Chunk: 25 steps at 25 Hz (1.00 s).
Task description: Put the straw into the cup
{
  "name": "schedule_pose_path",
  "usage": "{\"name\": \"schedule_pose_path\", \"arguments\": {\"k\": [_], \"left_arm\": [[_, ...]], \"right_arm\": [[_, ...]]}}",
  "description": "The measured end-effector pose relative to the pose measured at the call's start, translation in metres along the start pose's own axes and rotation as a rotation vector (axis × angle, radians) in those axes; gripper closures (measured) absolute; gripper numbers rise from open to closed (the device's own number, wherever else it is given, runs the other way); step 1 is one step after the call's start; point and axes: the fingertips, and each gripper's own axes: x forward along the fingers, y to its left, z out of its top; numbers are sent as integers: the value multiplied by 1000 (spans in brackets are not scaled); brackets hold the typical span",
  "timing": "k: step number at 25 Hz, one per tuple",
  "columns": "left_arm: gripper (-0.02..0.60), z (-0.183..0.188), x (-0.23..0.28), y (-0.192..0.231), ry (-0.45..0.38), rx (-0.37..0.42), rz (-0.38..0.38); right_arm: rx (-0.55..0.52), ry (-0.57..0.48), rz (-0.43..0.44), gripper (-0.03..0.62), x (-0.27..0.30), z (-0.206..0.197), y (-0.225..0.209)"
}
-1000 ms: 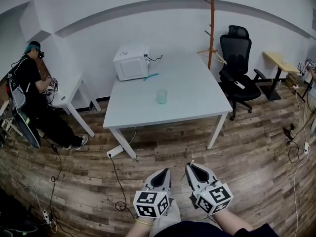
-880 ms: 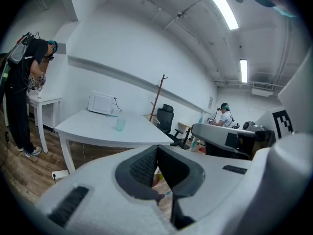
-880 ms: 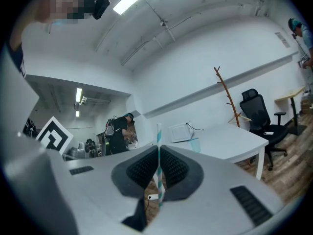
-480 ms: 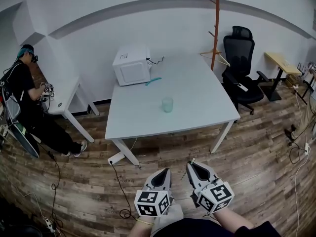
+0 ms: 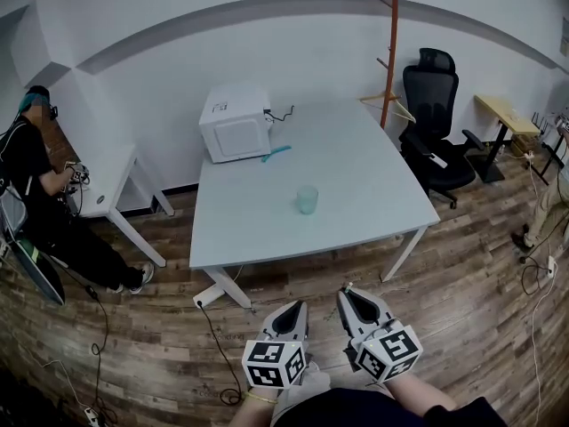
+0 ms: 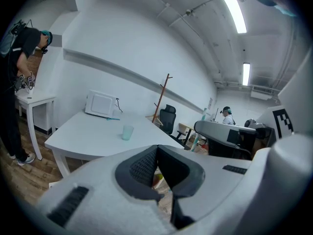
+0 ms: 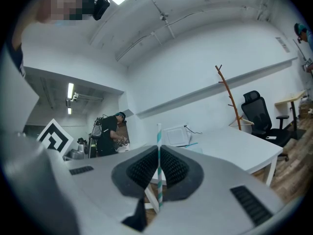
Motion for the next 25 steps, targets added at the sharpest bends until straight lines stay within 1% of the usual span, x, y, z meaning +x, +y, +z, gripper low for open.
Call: {"name": "schedule_pose_path", "arguments": {"k": [14,20,25], "left_arm": [[563,23,35,47,15,0,-29],[563,28,46,56,28,10,-44],[563,33,55,64,27,4,-41]], "right_arm": [[-2,-1,-14,559,65,2,-7],[-3,-14,-25,559,80,8,-12],[-1,-19,-18,559,91,12,-17]]}}
